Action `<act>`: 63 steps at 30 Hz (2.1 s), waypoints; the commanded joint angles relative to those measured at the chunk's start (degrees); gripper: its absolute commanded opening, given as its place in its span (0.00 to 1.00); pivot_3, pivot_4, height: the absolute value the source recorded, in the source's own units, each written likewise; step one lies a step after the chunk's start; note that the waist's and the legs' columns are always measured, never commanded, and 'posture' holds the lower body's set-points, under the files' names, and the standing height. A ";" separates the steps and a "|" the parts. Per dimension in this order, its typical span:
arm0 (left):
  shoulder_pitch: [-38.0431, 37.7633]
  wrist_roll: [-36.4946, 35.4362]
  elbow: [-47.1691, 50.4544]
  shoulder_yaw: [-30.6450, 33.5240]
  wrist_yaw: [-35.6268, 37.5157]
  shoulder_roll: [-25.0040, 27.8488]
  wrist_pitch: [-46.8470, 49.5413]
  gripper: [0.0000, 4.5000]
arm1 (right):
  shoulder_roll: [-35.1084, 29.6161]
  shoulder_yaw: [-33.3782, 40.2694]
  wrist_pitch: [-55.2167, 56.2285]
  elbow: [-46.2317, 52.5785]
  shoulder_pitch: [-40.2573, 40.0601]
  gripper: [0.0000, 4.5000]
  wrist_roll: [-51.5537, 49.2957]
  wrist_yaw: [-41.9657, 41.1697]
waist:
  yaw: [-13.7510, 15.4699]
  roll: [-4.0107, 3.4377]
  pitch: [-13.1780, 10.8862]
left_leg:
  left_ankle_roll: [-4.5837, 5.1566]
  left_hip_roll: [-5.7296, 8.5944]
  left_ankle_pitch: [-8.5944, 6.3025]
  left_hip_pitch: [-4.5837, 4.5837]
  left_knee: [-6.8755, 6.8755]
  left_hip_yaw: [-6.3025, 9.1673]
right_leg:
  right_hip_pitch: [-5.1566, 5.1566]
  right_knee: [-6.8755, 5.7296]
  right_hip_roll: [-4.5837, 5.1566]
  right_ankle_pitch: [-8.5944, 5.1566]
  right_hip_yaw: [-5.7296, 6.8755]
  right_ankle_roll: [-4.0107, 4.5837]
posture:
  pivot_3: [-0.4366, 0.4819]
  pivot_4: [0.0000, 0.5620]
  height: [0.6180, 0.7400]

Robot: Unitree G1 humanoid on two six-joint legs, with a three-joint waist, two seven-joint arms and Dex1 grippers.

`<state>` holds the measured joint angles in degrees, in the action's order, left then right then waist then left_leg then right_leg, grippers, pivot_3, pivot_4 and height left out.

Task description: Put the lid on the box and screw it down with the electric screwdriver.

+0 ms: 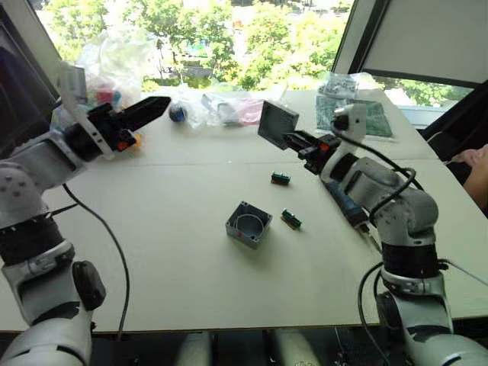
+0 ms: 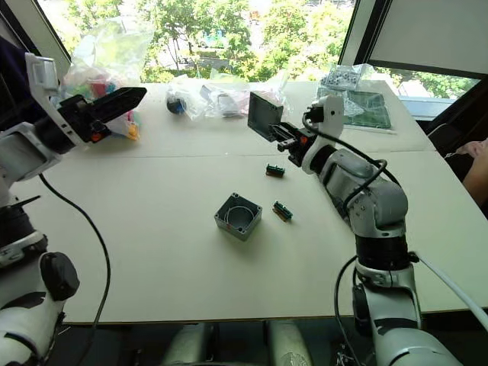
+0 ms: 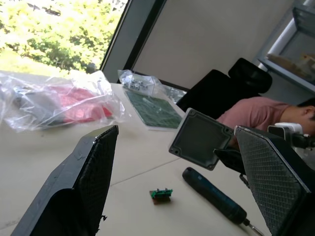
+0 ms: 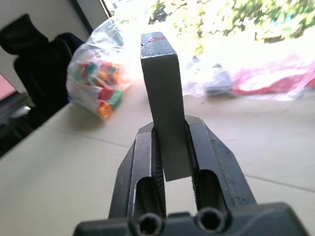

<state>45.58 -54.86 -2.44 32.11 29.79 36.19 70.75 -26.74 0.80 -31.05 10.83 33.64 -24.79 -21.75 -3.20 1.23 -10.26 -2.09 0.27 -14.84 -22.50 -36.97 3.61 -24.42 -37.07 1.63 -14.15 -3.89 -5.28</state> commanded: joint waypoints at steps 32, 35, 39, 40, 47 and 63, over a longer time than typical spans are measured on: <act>-3.64 23.54 0.13 -40.75 28.55 -4.55 -28.49 0.00 | -9.94 -17.31 78.14 -16.38 -16.41 0.03 85.62 34.35 | 0.49 0.32 -0.11 | -0.25 0.07 0.15 0.10 -0.02 -0.19 | 0.05 -0.02 0.02 0.00 -0.36 0.09 | 0.48 0.27 1.00; -3.69 24.40 -0.74 -40.93 28.81 -5.14 -29.21 0.00 | -10.25 -18.16 76.94 -17.05 -16.33 0.03 86.53 35.19 | 0.58 0.32 -0.11 | -0.25 0.05 0.15 0.13 -0.02 -0.17 | 0.05 -0.06 -0.03 0.00 -0.36 0.09 | 0.48 0.27 1.00; -3.81 25.05 -0.98 -40.83 29.00 -5.81 -29.44 0.00 | -10.25 -18.32 75.11 -16.93 -16.19 0.03 87.25 37.11 | 0.67 0.32 -0.11 | -0.23 0.05 0.13 0.13 -0.01 -0.16 | 0.05 -0.06 -0.04 0.00 -0.34 0.09 | 0.48 0.27 1.00; -3.75 25.09 -0.96 -40.62 28.96 -5.96 -29.42 0.00 | -10.19 -18.21 74.69 -16.41 -16.15 0.03 87.35 37.75 | 0.68 0.32 -0.11 | -0.23 0.05 0.14 0.11 -0.02 -0.16 | 0.05 -0.05 -0.03 0.00 -0.34 0.09 | 0.48 0.27 1.00; -4.49 26.31 -0.34 -41.05 29.45 -5.93 -30.20 0.00 | -9.48 -20.47 73.03 -18.23 -15.13 0.03 86.93 37.81 | 0.61 0.32 -0.11 | -0.22 0.05 0.13 0.12 -0.02 -0.15 | 0.05 -0.06 -0.04 0.00 -0.34 0.08 | 0.48 0.27 1.00; -6.60 28.41 1.90 -42.20 29.63 -7.00 -30.93 0.00 | -10.97 -22.71 71.21 -20.75 -14.80 0.03 86.40 38.95 | 0.62 0.32 -0.11 | -0.22 0.05 0.13 0.13 -0.03 -0.16 | 0.07 -0.07 -0.03 0.01 -0.35 0.08 | 0.48 0.27 1.00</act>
<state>38.52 -26.64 -2.13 -10.49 58.98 29.16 40.76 -36.89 -21.83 40.34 -10.36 18.79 62.23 16.95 -2.57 1.55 -10.37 -2.31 0.32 -14.70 -22.37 -37.00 3.45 -24.36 -37.14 1.60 -14.15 -4.24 -5.19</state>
